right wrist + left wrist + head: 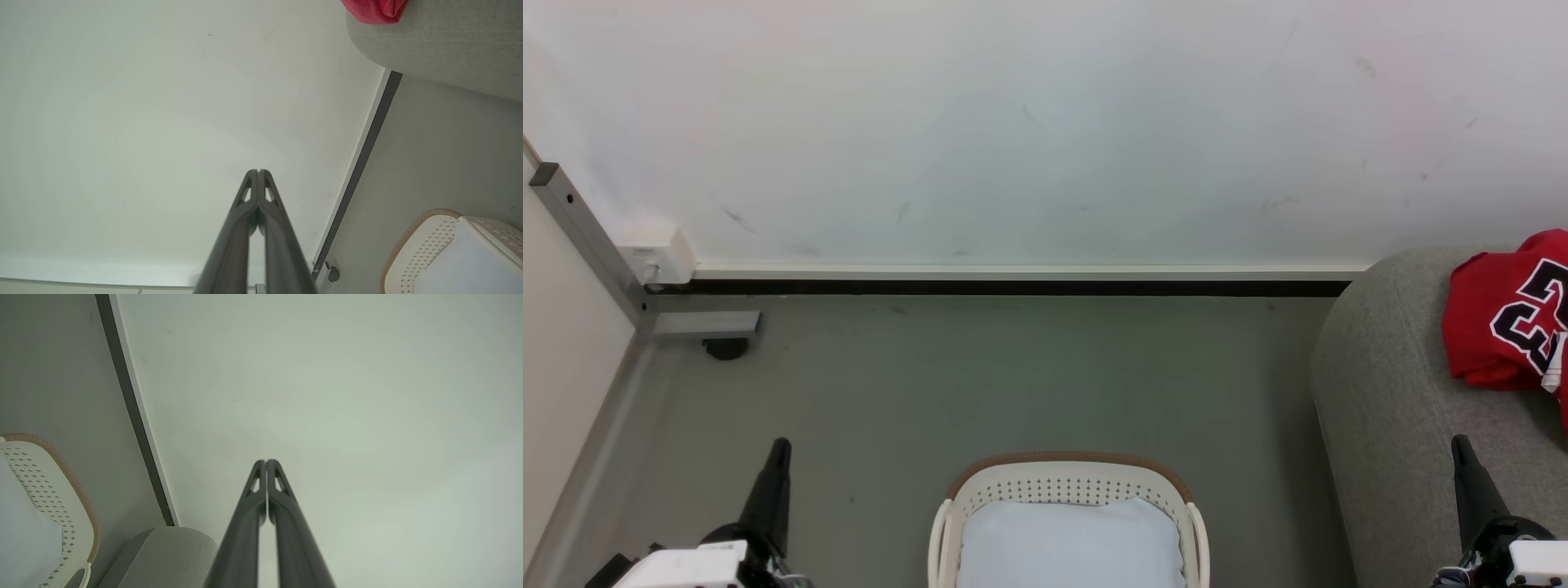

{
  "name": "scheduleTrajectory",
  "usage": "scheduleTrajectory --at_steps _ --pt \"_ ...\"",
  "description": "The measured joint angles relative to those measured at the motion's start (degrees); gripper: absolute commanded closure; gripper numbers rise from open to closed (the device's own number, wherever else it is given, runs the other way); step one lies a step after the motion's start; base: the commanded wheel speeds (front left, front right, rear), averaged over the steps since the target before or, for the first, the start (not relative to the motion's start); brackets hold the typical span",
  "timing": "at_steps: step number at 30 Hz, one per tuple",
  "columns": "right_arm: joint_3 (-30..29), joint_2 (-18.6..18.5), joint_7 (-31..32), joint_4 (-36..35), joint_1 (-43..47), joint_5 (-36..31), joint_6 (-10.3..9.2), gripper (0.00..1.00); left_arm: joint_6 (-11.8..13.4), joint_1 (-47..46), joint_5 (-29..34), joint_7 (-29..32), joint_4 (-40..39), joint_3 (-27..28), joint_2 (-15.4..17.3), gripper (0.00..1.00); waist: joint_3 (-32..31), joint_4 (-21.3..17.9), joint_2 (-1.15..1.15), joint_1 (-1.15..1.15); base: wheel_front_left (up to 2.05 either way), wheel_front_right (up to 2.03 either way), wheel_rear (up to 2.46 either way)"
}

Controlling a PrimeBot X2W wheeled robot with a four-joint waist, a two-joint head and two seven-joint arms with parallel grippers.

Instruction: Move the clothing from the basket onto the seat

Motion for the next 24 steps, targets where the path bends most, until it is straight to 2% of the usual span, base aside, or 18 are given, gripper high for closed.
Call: scheduleTrajectory --at_steps 24 --pt "0.0 0.0 0.0 0.0 0.0 -0.1 0.0 1.0 0.0 0.0 0.0 0.0 0.0 0.0 0.0 1.0 0.0 0.0 0.0 0.0 0.0 0.0 0.0"
